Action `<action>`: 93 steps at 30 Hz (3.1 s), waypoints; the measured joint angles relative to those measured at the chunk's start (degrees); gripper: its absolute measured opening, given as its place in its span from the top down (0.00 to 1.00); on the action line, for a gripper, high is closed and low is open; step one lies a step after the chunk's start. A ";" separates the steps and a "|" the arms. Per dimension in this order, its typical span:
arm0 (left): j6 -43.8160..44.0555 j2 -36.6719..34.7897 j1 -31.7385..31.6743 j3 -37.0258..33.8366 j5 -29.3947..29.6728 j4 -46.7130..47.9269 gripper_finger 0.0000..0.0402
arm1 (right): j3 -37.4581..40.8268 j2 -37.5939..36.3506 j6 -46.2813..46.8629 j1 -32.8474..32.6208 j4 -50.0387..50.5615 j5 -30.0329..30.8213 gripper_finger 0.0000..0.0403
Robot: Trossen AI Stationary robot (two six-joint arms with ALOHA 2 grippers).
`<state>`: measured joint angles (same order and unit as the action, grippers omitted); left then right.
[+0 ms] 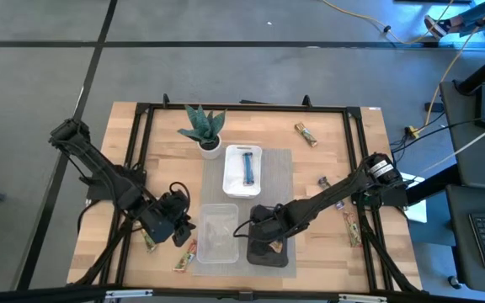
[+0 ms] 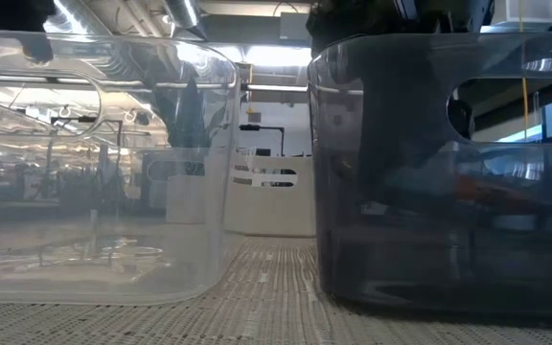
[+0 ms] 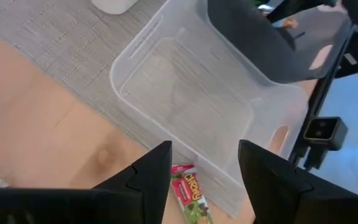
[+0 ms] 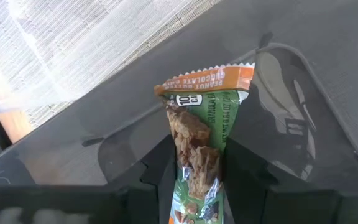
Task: Pick and place Granola Bars by type
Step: Put the bottom right yellow granola bar into the black bin, then put the bottom left red granola bar into the transparent bin
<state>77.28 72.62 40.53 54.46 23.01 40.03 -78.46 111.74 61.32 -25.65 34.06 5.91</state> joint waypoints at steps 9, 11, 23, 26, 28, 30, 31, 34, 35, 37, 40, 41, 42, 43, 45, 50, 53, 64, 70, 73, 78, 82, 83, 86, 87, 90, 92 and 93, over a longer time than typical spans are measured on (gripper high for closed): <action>0.11 0.02 0.00 -3.14 0.04 -4.50 0.56 | 0.00 0.00 0.00 0.00 -0.13 0.00 0.70; 0.11 0.02 0.00 -3.52 0.04 -5.67 0.56 | 0.00 0.00 -0.13 0.00 -0.15 0.00 0.70; -0.02 0.02 -0.08 -3.52 0.04 -5.95 0.56 | 0.02 0.02 -0.94 0.00 -0.30 -0.04 0.70; -0.02 0.02 -0.08 -3.52 0.04 -5.95 0.56 | 0.02 0.02 -0.94 0.00 -0.37 -0.04 0.70; -0.02 0.02 -0.08 -3.52 0.00 -5.94 0.56 | 0.02 0.02 -0.94 0.00 -0.40 -0.07 0.70; -0.02 0.02 -0.08 -3.52 0.00 -5.94 0.56 | 0.02 0.02 -0.94 0.00 -0.41 -0.09 0.69; -0.02 0.02 -0.11 -3.52 0.00 -5.93 0.56 | 0.02 0.02 -0.94 0.00 -0.41 -0.11 0.68; -0.02 0.02 -0.11 -3.52 -0.01 -5.90 0.56 | 0.02 0.02 -0.52 0.00 -0.46 -0.11 0.60; -0.02 0.02 -0.13 -3.52 -0.01 -5.87 0.56 | 0.02 0.02 -0.30 0.00 -0.43 -0.11 0.58; -0.02 0.02 -0.13 -3.52 -0.05 -5.86 0.56 | 0.02 0.02 -0.48 0.00 -0.43 -0.09 0.52; -0.02 0.02 -0.13 -3.52 -0.27 -5.86 0.56 | -0.54 0.00 -2.60 0.33 0.66 -1.87 0.46; -0.02 0.02 -0.13 -3.52 -0.31 -5.86 0.56 | -1.09 -0.24 -3.58 0.35 1.35 -1.98 0.44; -0.02 0.02 -0.13 -3.52 -0.34 -5.86 0.55 | -1.83 -0.58 -4.82 0.33 2.11 -2.07 0.43; -0.02 0.02 -0.13 -3.52 -0.37 -5.86 0.54 | -2.84 -1.02 -5.53 0.33 3.08 -2.05 0.42; -0.02 0.02 -0.13 -3.52 -0.35 -5.86 0.52 | -5.45 -2.15 -7.08 0.33 7.04 -1.78 0.42; -1.18 0.02 -0.13 -3.52 -0.51 -5.81 0.44 | -12.69 -4.17 -9.14 -0.98 20.59 0.49 0.41; -2.89 0.02 -0.13 -3.52 -0.26 -5.92 0.37 | -16.68 -5.71 -9.07 -3.59 27.31 1.16 0.41; -5.70 1.06 2.55 -2.19 -5.35 -5.70 0.31 | -18.06 -15.26 -2.73 -14.56 38.37 19.07 0.41; -3.87 6.94 5.78 4.31 -4.10 0.58 0.31 | -16.89 -16.83 2.99 -15.33 41.88 22.42 0.41; 0.66 12.65 6.72 10.05 -7.00 9.46 0.31 | -16.87 -16.83 2.91 -15.10 42.08 22.53 0.41; 5.40 22.21 8.36 18.64 -9.71 18.22 0.31 | -16.87 -16.81 2.83 -14.07 42.12 22.53 0.41; 8.55 27.82 10.06 22.10 -11.42 17.86 0.31 | -16.87 -16.79 2.71 -13.79 42.12 22.62 0.41; 9.81 29.18 10.28 22.41 -12.59 17.85 0.31 | -16.87 -16.79 2.71 -13.83 42.12 22.61 0.41; 12.40 32.35 10.90 22.53 -14.06 17.42 0.31 | -16.87 -16.79 2.71 -13.87 42.11 22.59 0.41; 13.11 33.36 11.11 22.53 -13.81 16.91 0.31 | -16.87 -16.79 2.71 -13.88 42.09 22.58 0.41; 14.90 35.43 11.24 22.53 -13.39 16.33 0.31 | -16.87 -16.76 2.71 -13.86 42.01 22.54 0.41; 15.19 36.48 11.24 22.53 -13.23 15.27 0.31 | -16.87 -16.76 2.79 -13.84 41.81 22.51 0.41; 15.17 36.91 11.24 22.53 -13.10 14.73 0.31 | -16.87 -16.76 2.91 -13.84 41.66 22.50 0.41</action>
<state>92.44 109.53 51.77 76.99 9.91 54.77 -95.33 94.98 64.23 -39.48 75.72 28.41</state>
